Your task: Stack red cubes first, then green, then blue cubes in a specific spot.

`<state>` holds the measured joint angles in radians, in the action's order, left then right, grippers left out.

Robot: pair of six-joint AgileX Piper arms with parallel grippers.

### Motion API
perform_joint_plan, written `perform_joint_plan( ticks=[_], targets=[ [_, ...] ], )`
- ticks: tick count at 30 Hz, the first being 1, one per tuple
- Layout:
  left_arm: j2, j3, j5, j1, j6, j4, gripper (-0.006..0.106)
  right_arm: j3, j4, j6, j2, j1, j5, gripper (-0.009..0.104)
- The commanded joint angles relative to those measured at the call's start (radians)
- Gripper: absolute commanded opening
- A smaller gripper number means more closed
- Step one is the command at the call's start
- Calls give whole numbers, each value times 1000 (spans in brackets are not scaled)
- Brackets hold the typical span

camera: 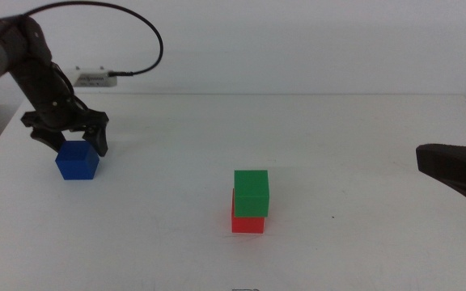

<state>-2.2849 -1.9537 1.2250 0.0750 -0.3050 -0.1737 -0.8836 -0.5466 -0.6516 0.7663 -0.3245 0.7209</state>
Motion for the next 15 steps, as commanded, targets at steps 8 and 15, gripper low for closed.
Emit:
perform_joint_plan(
  ticks=[8,15],
  targets=[
    [45,-31,71,-13,41,5,52,-24,-25,-9,-2,6,-55,82],
    [113,-26,96,-15,82,-22,13,-24,-25,-9,-2,6,-55,82]
  ],
)
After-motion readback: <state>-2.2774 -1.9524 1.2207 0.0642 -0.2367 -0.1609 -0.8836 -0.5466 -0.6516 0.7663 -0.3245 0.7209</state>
